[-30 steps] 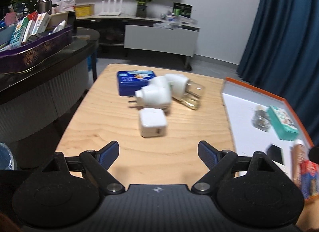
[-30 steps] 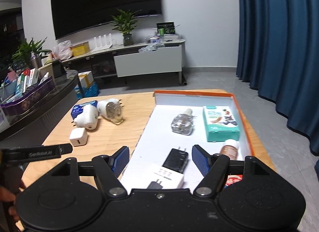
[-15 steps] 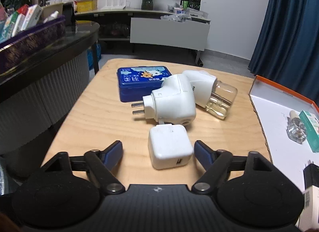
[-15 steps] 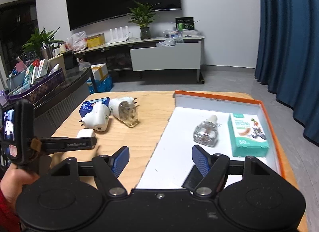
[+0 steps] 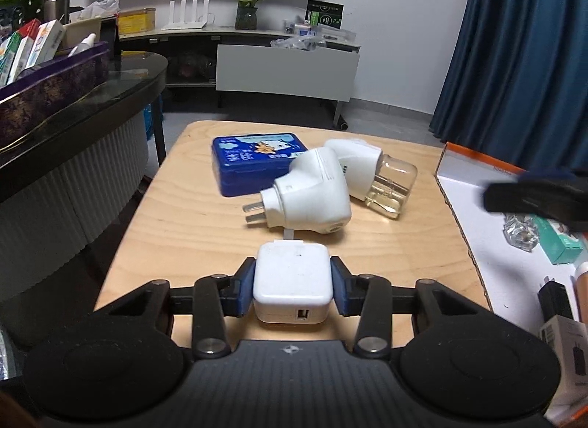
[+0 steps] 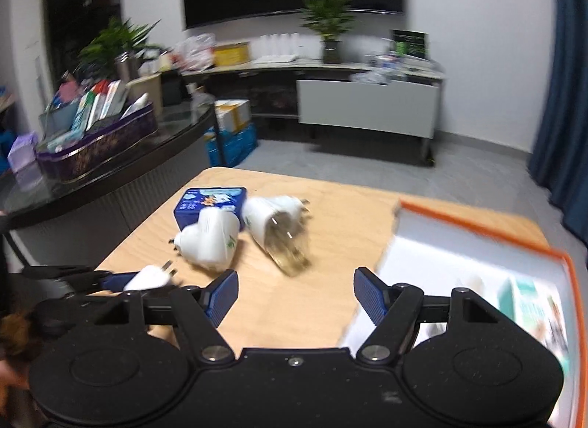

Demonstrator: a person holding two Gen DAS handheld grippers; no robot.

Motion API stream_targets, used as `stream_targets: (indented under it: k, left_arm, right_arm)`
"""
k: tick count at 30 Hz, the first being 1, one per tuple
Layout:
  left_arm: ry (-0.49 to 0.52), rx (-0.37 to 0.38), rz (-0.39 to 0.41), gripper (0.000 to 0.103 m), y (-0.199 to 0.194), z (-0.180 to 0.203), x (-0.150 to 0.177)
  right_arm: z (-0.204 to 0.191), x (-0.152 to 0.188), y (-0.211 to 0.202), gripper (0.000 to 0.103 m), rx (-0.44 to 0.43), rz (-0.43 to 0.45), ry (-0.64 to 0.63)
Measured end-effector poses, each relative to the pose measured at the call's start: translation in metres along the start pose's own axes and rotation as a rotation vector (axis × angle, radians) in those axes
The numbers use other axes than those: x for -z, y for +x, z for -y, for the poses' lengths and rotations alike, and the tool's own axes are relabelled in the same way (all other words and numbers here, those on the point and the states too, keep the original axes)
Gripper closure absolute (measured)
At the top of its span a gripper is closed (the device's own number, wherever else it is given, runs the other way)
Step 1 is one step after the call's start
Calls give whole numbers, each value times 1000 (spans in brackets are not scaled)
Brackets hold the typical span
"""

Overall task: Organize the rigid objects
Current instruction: 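Move both tools back toward the white plug adapters and cube charger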

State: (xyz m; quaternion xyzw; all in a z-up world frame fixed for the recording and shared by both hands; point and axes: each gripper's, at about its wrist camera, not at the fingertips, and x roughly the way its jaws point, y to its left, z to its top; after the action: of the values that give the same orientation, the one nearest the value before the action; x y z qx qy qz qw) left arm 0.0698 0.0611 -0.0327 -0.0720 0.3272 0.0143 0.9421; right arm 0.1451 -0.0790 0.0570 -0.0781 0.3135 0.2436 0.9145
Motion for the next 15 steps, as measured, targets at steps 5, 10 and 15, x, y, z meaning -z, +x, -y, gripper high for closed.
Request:
stream_targets:
  k: [5, 10, 15]
  left_arm:
    - [-20, 29, 10, 61, -6, -9, 1]
    - [-49, 64, 25, 61, -9, -17, 0]
    - [-71, 84, 34, 61, -7, -22, -1]
  right_arm:
    - [-13, -28, 53, 20, -16, -48, -151]
    - [-9, -44, 104, 20, -56, -121, -147]
    - [-13, -46, 141, 20, -56, -184, -168]
